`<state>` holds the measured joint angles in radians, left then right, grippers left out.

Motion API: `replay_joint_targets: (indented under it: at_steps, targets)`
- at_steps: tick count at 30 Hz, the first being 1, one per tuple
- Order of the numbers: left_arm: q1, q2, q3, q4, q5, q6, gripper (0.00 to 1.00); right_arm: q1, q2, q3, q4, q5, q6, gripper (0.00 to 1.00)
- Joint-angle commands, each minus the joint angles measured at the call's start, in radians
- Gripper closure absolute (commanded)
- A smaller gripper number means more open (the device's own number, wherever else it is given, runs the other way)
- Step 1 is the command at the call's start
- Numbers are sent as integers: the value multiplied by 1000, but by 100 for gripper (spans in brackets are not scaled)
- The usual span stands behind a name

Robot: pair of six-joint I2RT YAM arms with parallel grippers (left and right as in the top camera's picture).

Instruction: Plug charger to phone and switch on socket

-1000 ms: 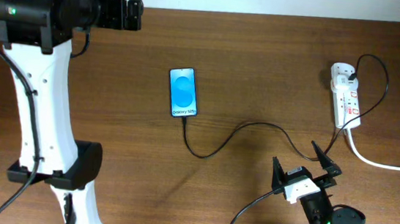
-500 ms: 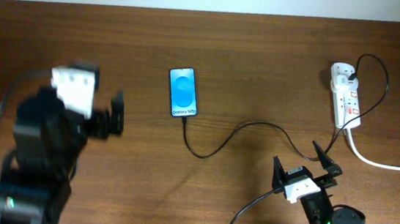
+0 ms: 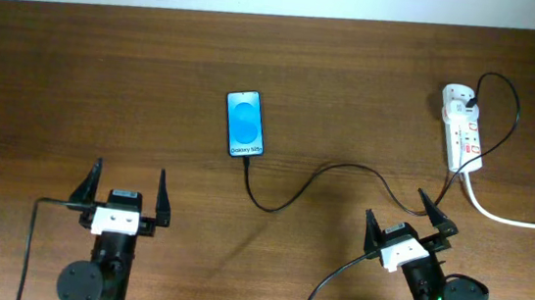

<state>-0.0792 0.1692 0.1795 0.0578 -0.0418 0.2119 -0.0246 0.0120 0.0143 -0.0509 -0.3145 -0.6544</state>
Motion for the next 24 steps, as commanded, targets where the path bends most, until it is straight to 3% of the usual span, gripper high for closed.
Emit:
replay_joint_targets:
  at_steps: [1, 5, 11, 24]
  targets:
    - [28, -65, -61, 20, 0, 51, 1, -4, -9, -9, -1, 2, 11, 2]
    - [39, -149, -157, 20, 32, 51, 1, -4, -9, -9, -1, 2, 11, 2]
    - [38, -164, -171, -140, 61, 33, 1, -4, -9, -9, 0, 2, 11, 2]
    - [38, -164, -171, -139, 61, 21, 1, -4, -9, -9, -1, 2, 11, 2]
